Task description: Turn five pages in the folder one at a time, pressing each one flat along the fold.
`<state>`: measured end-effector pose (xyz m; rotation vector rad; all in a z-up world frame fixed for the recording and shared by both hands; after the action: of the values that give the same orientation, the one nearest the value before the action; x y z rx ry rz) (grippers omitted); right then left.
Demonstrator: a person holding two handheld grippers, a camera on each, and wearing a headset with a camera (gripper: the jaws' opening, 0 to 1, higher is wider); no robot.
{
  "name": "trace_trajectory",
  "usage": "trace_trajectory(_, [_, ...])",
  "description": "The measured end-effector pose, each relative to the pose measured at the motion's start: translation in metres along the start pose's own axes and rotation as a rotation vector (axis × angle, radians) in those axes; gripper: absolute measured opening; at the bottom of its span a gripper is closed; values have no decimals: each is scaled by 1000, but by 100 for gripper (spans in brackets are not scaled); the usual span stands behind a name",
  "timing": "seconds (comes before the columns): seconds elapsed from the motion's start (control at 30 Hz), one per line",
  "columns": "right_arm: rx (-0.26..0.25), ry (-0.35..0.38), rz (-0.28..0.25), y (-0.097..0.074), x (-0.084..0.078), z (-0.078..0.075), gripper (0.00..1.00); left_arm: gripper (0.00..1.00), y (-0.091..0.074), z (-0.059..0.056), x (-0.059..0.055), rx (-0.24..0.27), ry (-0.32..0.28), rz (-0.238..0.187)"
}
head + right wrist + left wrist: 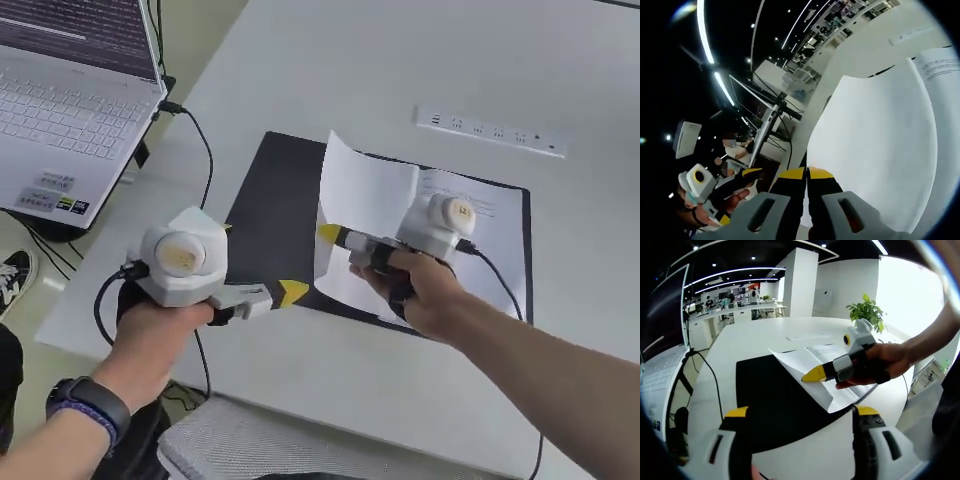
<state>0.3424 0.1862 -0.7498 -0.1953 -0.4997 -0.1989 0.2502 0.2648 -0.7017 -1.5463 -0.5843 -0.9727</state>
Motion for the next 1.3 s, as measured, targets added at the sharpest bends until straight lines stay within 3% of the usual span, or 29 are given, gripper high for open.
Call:
trace_trajectory(0.23, [-19,31,36,16,-16,-12,0,83,-4,-2,1,0,-9,6])
trace_trajectory(0.33, [-30,41,27,19,-23,-15,0,82,-6,-2,1,6,-8,12])
trace_trajectory(0.5, [-71,60,26,28,-30,-26,0,82,-11,2,3,22,-37,11])
trace_trajectory(0.57, [-137,45,46,27,-34,-36,1,82,-14,2,4,25,-37,10])
trace_trajectory(0.63, [-154,42,44,29,-36,-38,4,82,-15,1,5,25,-38,8])
trace_trajectory(0.87, [-152,45,20,36,-41,-39,8,82,-16,4,4,32,-38,13])
trace_trajectory(1.07, [-130,65,19,34,-38,-26,16,83,-15,3,1,31,-25,25])
trace_trajectory(1.13, [-123,55,23,33,-40,-15,19,82,-14,3,1,28,-27,25])
trace_trajectory(1.3, [-106,65,20,33,-37,-14,26,82,-11,3,0,23,-22,29])
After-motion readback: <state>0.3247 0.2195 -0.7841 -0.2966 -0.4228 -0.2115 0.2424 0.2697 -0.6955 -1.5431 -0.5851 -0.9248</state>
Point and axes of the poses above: the centre of the closed fingertips' face, and the gripper's own axes: y roughly forward along the fingers, z roughly to its left, x roughly out of its top, the point moved 3 cm from there along -y, roughly backward along the fingers, and after that the axes turned 13 degrees about x, right-handed, at the moved point
